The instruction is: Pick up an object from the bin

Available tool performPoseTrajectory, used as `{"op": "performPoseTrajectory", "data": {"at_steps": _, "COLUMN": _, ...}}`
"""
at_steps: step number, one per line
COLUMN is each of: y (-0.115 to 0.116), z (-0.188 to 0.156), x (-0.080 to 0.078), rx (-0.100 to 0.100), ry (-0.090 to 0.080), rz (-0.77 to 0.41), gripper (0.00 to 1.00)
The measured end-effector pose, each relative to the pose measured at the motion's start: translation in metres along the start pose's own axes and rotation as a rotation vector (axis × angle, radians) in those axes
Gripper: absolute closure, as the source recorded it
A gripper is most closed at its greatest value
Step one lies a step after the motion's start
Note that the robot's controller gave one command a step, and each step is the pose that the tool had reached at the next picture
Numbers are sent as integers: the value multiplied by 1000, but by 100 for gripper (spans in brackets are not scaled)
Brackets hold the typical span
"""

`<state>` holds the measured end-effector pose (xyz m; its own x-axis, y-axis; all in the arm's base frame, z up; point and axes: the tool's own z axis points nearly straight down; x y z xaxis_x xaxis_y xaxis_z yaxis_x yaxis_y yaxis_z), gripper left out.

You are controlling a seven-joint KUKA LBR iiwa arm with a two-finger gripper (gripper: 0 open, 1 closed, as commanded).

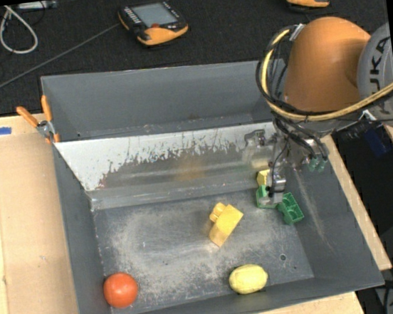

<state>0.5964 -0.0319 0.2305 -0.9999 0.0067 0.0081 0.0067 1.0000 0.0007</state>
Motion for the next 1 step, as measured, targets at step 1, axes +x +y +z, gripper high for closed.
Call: {"op": "performPoseTrajectory", "data": {"at_steps": 1, "y": 0, "z": -5, "x": -1, "rx": 0, "ry": -8, "rz": 0, "gripper": 0}}
